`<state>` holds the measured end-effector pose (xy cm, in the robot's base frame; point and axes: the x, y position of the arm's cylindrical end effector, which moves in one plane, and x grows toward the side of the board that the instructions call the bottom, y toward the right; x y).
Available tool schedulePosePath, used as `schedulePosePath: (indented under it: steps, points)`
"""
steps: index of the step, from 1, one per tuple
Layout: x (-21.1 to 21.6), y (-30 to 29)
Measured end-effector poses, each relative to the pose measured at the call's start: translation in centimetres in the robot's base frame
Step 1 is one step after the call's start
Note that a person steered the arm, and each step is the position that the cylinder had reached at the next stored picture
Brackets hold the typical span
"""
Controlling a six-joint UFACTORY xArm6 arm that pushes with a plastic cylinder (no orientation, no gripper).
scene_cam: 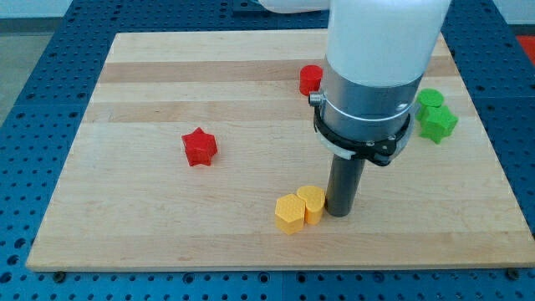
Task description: Move your arm to the bottom of the cube
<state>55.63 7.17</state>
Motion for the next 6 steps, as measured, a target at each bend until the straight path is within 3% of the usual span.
schedulePosePath:
  steps: [3,6]
  points:
    - [-0.8,3.3]
    - [-9.5,1.6]
